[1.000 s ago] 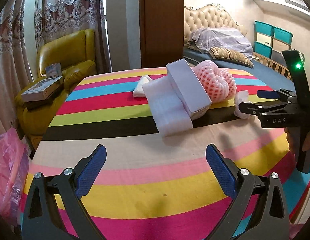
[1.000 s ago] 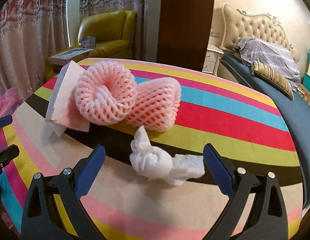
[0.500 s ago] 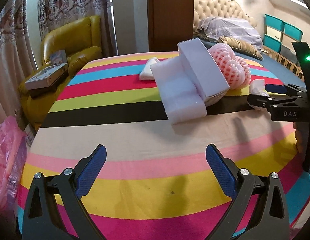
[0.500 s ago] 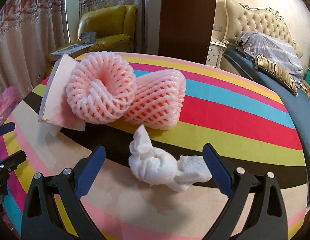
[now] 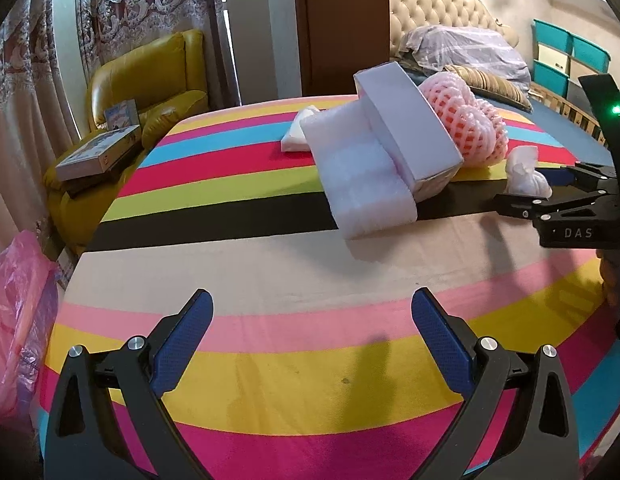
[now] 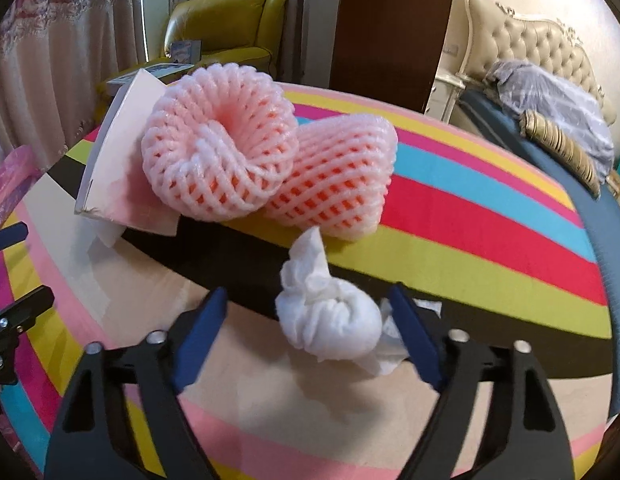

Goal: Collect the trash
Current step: 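Grasp the white tissue knot with the right gripper while the left grasps the white box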

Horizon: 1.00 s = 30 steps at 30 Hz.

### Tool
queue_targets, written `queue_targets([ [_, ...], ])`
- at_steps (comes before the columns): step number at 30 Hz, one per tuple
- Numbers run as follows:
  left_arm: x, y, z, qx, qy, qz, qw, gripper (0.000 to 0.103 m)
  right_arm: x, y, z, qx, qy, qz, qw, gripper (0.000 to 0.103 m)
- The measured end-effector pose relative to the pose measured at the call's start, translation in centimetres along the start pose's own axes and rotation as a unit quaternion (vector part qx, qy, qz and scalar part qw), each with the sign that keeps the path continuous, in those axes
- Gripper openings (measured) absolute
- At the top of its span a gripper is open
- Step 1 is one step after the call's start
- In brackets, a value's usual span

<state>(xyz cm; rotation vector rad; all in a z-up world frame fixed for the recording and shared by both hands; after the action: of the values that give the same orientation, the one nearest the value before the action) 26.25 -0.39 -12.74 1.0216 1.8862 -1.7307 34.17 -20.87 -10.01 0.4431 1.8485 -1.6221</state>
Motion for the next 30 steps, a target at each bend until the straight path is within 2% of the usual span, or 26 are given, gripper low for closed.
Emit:
queue_targets([
  [2, 0.0, 0.0, 0.1, -0.007, 0.004, -0.003, 1.0000, 0.095, 0.2, 0.0, 0.3, -0.007, 0.009, -0.005, 1.000, 0.072],
  [4, 0.0, 0.0, 0.1, -0.011, 0.007, -0.004, 0.9999, 0.095, 0.7, -0.1, 0.4, -0.011, 0.010, -0.012, 1.000, 0.055],
  [5, 0.1, 0.0, 0.1, -0.013, 0.008, -0.005, 0.9999, 0.095, 0.8, -0.3, 0.5, -0.007, 0.009, -0.011, 1.000, 0.040],
  [7, 0.1, 0.1, 0.1, -0.016, 0.010, -0.009, 0.9998, 0.095, 1.3, -1.0, 0.6, -0.002, 0.001, -0.004, 1.000, 0.034],
  [12, 0.2, 0.3, 0.2, -0.021, 0.014, -0.015, 0.9996, 0.095, 3.3, -3.8, 1.5, -0.011, 0.025, 0.019, 0.999, 0.032],
  [17, 0.0, 0.1, 0.8, -0.018, 0.025, -0.011, 0.9995, 0.095, 4.6, -6.4, 2.9, 0.004, 0.056, 0.052, 0.997, 0.032],
  [19, -0.5, -0.1, 1.5, -0.006, 0.029, -0.005, 0.9995, 0.095, 4.9, -6.9, 3.3, 0.009, 0.067, 0.061, 0.996, 0.032],
  [22, -2.1, -0.3, 2.4, 0.021, 0.012, 0.012, 0.9996, 0.095, 5.1, -7.1, 3.5, 0.019, 0.071, 0.061, 0.995, 0.032],
  [24, -3.4, -0.5, 2.7, 0.016, 0.005, 0.033, 0.9993, 0.095, 5.1, -7.3, 3.3, 0.025, 0.064, 0.064, 0.996, 0.032],
  [30, -6.7, 0.2, 3.2, 0.007, -0.011, 0.062, 0.9980, 0.094, 4.8, -7.6, 2.6, 0.048, 0.039, 0.070, 0.996, 0.032],
])
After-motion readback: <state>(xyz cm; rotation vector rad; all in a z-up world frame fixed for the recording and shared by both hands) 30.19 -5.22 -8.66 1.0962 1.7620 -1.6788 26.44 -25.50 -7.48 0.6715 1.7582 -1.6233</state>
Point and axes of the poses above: each gripper's, at about its wrist camera, not at the fingertips, and y roughly the way its jaws point, z to its right, x to its underside, the point moved 8 cm from there along y, roughly the way its jaws point, and after that the axes turned 8 degrees about y, right-handed, at the moved point
